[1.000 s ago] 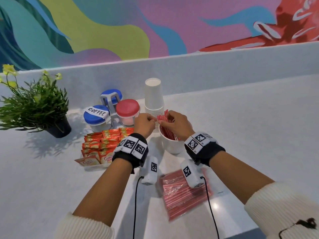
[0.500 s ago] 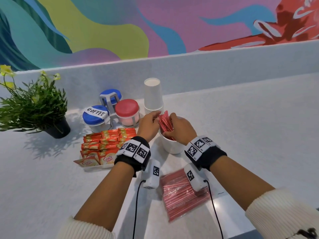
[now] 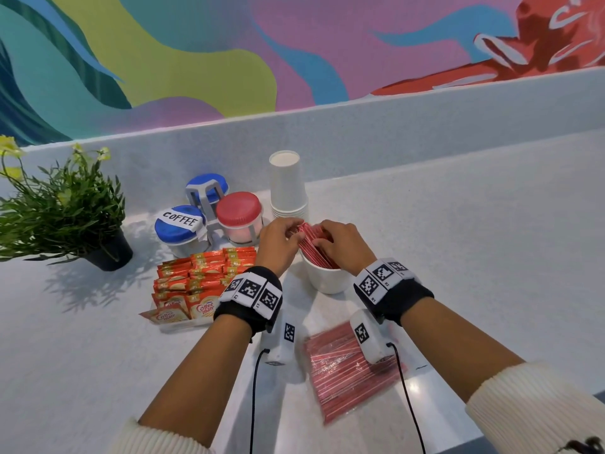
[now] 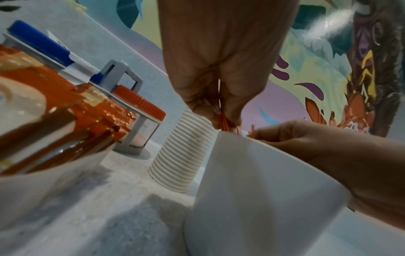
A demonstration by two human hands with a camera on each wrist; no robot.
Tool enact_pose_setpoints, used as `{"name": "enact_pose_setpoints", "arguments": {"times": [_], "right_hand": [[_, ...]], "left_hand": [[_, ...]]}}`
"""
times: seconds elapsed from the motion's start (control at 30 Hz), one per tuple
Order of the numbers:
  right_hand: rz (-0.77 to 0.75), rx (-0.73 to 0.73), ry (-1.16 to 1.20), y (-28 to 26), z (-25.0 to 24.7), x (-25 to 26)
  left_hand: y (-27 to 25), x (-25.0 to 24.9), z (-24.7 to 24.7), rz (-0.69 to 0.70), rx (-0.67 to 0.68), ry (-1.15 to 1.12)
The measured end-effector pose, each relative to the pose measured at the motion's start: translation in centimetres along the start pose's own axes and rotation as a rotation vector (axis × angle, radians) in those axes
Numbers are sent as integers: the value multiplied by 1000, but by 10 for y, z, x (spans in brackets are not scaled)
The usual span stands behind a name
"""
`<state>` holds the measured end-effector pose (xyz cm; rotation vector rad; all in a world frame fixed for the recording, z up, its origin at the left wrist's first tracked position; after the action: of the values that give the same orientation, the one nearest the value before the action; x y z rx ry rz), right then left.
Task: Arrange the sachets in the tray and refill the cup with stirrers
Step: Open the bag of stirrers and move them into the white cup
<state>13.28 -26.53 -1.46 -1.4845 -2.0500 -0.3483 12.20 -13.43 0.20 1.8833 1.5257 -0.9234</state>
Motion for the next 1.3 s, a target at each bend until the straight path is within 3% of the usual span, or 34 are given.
{"name": "enact_pose_setpoints", "arguments": {"times": [0.27, 0.4, 0.6, 0.83, 0.93, 1.03, 1.2, 1.3], "right_hand": [[-63, -57, 35, -1, 1, -1], [-68, -58, 25, -3, 0, 0], [-68, -88, 125, -8, -8, -1], [-33, -268, 434, -37, -38, -32], [39, -317, 466, -61, -46, -54], [150, -326, 516, -87, -45, -77], [319, -106, 581, -123, -23, -106], [358, -84, 546, -138, -10, -115]], "left_hand": [[-2, 0, 3, -35, -19, 103], [-9, -6, 14, 78, 84, 126], [-7, 0, 17, 4, 250, 159], [-31, -30, 15, 96, -9, 136], [-46, -46, 28, 145, -30, 66], [-60, -53, 49, 93, 66, 54], [-82, -35, 91, -285, 440, 304], [-97, -20, 111, -413, 626, 468]]}}
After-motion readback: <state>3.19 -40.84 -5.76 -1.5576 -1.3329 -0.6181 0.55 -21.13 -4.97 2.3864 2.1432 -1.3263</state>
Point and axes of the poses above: each hand's wrist, its own y-axis towards the middle knuckle, its own z-axis out of the palm, x = y × z, the point moved 3 cm from there along y, towards the middle knuckle, and after that the axes turned 15 degrees about x, right-handed, at the moved point
